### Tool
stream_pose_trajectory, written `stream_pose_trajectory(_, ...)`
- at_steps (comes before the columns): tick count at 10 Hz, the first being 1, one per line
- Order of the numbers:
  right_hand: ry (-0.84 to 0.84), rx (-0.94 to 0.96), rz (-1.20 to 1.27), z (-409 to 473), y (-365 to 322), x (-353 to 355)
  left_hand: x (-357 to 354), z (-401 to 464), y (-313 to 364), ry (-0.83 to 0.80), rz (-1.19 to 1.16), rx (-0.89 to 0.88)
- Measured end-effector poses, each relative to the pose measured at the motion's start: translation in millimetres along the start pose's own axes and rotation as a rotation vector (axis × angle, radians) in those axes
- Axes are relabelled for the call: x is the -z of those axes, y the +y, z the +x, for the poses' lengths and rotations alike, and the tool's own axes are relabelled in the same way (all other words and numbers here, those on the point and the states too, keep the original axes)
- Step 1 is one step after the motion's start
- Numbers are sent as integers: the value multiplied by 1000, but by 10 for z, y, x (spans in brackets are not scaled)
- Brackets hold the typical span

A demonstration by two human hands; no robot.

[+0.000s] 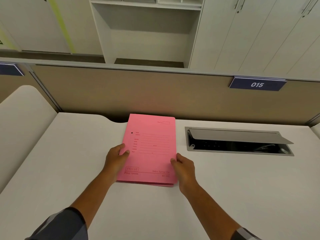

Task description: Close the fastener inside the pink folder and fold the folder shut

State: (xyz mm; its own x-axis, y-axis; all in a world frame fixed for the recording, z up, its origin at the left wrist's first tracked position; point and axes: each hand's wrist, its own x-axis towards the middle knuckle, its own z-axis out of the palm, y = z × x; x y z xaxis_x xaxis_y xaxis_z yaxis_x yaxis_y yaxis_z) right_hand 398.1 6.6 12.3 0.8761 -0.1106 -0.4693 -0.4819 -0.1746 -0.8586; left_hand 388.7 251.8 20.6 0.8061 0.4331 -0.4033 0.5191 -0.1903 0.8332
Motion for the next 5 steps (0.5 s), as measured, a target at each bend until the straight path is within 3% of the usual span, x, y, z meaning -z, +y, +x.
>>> stream_pose_trajectory(1,20,68,-112,15,22,-3,-1,-13,-7,-11,35,-1)
stream_pose_trajectory(5,-30,101,-116,-12,153,159,94,-93,-169,43,-67,-9)
